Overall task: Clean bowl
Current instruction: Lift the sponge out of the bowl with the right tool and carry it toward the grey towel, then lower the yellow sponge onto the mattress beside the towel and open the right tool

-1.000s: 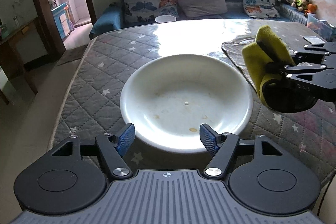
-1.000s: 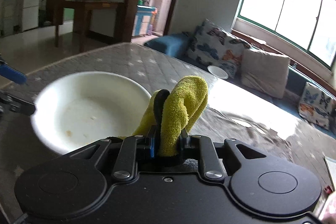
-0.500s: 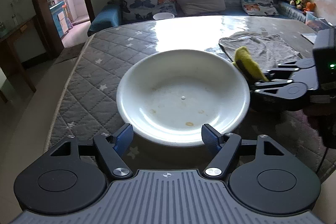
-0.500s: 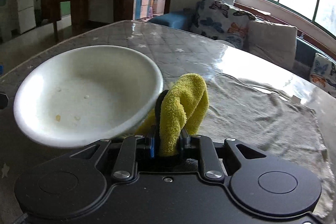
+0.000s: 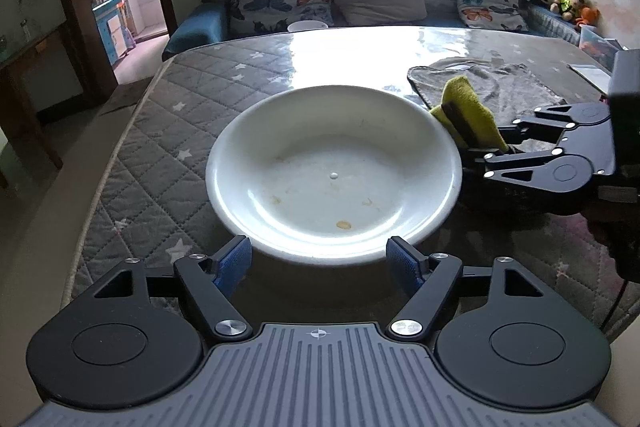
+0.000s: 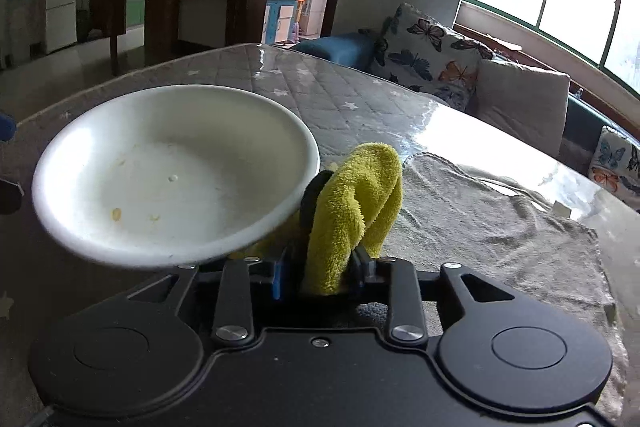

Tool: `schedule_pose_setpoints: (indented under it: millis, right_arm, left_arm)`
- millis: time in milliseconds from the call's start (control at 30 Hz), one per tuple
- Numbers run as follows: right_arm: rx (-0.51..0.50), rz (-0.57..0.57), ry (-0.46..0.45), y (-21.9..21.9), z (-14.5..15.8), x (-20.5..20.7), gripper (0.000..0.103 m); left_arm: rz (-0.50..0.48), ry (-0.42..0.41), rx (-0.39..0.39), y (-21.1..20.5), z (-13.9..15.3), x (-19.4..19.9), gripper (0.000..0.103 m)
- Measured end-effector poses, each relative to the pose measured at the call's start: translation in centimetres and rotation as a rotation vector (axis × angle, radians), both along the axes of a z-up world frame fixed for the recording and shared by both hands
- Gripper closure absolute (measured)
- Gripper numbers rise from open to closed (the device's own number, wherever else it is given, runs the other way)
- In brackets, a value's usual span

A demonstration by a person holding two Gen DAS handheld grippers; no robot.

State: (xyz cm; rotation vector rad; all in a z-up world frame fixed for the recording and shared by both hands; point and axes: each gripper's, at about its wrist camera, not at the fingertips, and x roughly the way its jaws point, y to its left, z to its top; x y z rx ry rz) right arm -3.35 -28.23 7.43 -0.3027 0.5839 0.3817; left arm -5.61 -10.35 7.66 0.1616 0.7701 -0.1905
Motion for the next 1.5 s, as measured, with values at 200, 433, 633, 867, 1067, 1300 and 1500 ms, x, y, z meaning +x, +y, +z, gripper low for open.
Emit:
schedule_pose_setpoints:
  millis: [200,433,633,867,1067,1300,1500]
  right_arm:
    - [0.04,-0.044,-0.006,-0.1,0.7,-1.4,0.055]
    - [0.071,-0.087,-0.024,-0.4,1.2,-2.9,0.041]
    - [0.122,-0.123,-0.026,-0.7,1.7,-4.1,0.019]
    - [0.153,-0.141,-0.046,-0.6,2.2,-5.3,0.01]
    - [0.178,-0.157,-0.053,-0.6,2.6,-6.1,0.0]
    - [0.193,-0.182,-0.054,-0.6,2.8,-7.0,0.0]
    - [0.201,-0.196,-0.051,0.0,2.9,-8.1,0.0]
  left_arm:
    - [0.013,-0.004,0.007,-0.3,-0.7,-0.5,0.026]
    - [0.027,0.003,-0.005,-0.3,-1.2,-1.1,0.025]
    - [0.025,0.001,-0.003,-0.6,-1.5,-1.7,0.024]
    - [0.036,-0.002,-0.009,-0.4,-1.7,-2.5,0.024]
    - [0.051,-0.016,0.004,-0.5,-1.7,-3.1,0.024]
    - [0.065,-0.023,-0.009,-0.4,-1.9,-3.9,0.023]
    - [0.074,-0.019,-0.026,-0.3,-2.3,-4.5,0.023]
